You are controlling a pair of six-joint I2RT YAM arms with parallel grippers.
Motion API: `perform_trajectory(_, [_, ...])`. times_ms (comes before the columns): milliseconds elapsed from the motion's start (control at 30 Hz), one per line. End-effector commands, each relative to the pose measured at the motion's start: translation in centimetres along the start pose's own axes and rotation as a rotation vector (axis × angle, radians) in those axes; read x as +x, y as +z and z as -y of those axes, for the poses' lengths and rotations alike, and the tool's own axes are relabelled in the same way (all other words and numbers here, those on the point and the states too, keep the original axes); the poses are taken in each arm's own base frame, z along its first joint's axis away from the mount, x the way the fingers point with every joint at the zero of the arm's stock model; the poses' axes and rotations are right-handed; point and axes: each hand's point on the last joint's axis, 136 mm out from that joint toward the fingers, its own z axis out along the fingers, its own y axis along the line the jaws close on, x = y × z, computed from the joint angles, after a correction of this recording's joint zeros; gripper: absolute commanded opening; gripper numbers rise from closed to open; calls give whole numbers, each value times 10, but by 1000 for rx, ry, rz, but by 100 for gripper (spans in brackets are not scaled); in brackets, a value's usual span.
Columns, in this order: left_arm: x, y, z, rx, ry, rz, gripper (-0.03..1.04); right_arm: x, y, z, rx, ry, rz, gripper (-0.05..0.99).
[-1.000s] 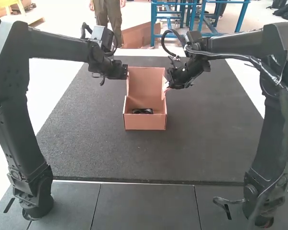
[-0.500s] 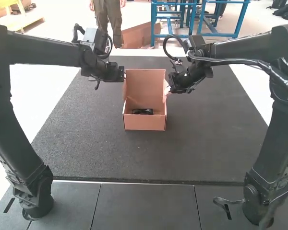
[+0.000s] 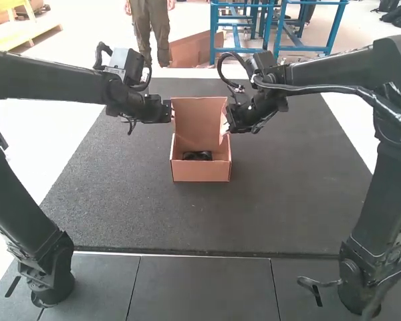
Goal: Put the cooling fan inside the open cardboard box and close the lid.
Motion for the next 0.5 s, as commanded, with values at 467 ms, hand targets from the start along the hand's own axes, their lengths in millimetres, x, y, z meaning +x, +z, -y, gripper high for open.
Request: perform_trajectory(467, [41, -10, 20, 75, 39, -88, 97, 40, 4, -5, 3, 9, -70, -1])
